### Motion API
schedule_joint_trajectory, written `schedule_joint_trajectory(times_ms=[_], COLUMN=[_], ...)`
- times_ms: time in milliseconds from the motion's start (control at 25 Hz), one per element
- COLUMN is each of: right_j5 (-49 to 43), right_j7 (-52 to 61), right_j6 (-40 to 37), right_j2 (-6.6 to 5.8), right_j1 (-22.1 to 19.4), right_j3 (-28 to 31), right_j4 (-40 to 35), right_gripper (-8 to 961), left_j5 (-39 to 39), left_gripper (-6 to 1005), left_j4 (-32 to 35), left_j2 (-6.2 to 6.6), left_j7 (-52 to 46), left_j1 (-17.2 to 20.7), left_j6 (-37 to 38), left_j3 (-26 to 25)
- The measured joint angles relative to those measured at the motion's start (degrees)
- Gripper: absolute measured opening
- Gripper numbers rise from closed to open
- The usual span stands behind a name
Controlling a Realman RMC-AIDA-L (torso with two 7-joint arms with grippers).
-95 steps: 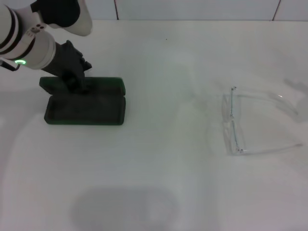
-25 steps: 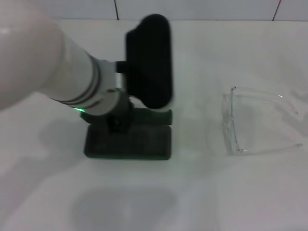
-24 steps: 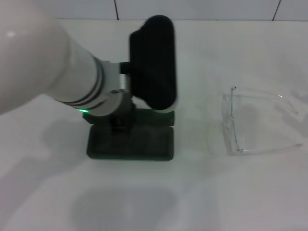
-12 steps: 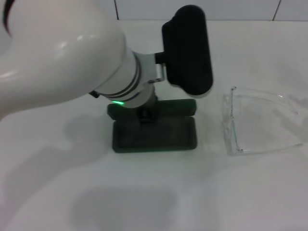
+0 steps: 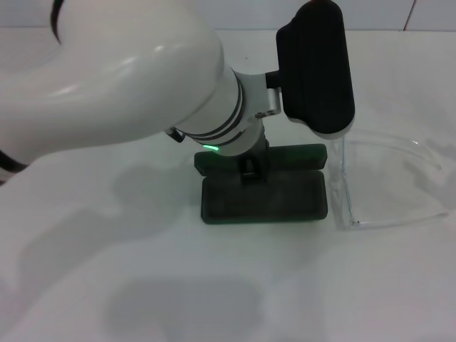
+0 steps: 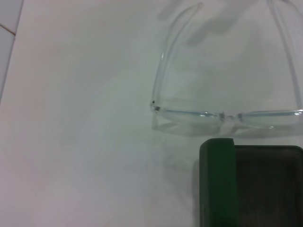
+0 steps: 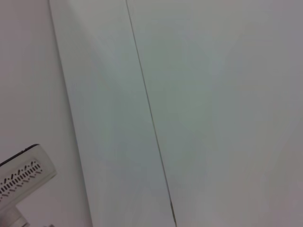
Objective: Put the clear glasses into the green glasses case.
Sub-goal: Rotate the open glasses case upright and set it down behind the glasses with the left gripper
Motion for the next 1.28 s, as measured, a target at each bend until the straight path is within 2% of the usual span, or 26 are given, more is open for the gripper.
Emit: schedule_joint_trajectory(times_ms=[400, 1280], right_j5=[0.0, 0.2], right_j7=[0.0, 0.0], right_j6=[0.0, -0.8], right_j2=[0.00, -0.01], right_j1=[0.2, 0.0], right_j3=[0.0, 0.0], right_j4=[0.0, -0.1], right_gripper=[630, 630], left_j5=[-0.4, 0.0], left_gripper=[202, 201], left_j4=[-5.2, -6.1], left_j2=[-0.11, -0.14], left_j7=[-2.4, -4.9], left_j1=[-3.6, -3.9], left_j6=[-3.7, -7.1], left_j3=[3.3, 6.8])
